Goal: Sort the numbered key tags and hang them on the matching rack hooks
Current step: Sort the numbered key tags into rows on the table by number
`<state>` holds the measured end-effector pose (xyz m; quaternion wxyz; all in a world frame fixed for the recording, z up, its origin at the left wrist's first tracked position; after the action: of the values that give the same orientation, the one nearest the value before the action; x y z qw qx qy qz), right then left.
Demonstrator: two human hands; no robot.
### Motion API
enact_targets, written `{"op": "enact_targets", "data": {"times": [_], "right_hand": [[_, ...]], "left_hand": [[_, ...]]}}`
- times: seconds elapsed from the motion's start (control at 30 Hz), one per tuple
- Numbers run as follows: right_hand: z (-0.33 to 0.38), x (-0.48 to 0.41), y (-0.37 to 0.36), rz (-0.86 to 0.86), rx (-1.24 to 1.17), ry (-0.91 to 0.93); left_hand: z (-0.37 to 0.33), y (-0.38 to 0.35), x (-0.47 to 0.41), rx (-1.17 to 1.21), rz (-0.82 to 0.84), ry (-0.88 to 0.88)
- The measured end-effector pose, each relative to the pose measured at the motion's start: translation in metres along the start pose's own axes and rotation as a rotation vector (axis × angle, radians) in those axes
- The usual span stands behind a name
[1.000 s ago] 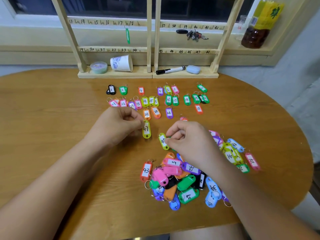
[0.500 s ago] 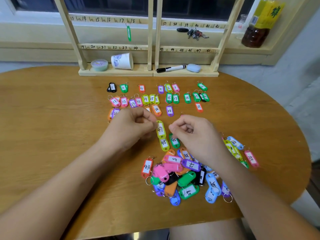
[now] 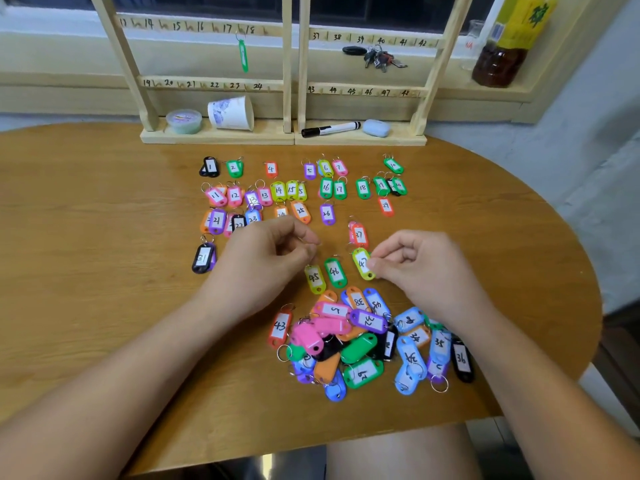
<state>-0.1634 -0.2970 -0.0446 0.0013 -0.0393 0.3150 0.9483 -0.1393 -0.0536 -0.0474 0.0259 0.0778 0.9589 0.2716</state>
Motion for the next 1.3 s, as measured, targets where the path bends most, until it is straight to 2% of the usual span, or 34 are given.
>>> {"op": "enact_targets", "data": {"times": [0.3, 0.43, 0.57, 0.83, 1.0, 1.3], "right_hand": [[0.002, -0.003, -0.009, 0.015, 0.155, 0.081], [-0.003, -0.007, 0.012, -0.130, 0.254, 0.110], [-0.012, -0.005, 0.012, -0.080, 0.347, 0.183], [-0.008, -0.013, -0.005, -0.035, 0.531, 0.193], [-0.006, -0.011, 0.004, -0.056, 0.522, 0.095], [0.004, -0.002, 0.010, -0.164, 0.220, 0.150]], "left_hand": [[0.005, 0.013, -0.004, -0.021, -0.053, 0.016], [0.007, 0.031, 0.000, 0.073, -0.117, 0.050], [0.015, 0.042, 0.017, -0.006, -0.173, 0.023], [0.013, 0.030, 0.048, -0.213, -0.023, -0.043], [0.020, 0.025, 0.053, -0.292, 0.069, -0.095], [0.024, 0.026, 0.063, -0.314, 0.122, -0.135]]}}
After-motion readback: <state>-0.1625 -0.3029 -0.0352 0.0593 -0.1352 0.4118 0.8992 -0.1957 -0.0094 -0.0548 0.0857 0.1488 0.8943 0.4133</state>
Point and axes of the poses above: each hand's wrist, its own x-axis away from the middle knuckle, its own y-axis out of the back of the hand, z = x × y, the point moved 4 cm from there along -x, towards the middle knuckle, and after that the axes turned 7 degrees about y, right-handed, at the moved point
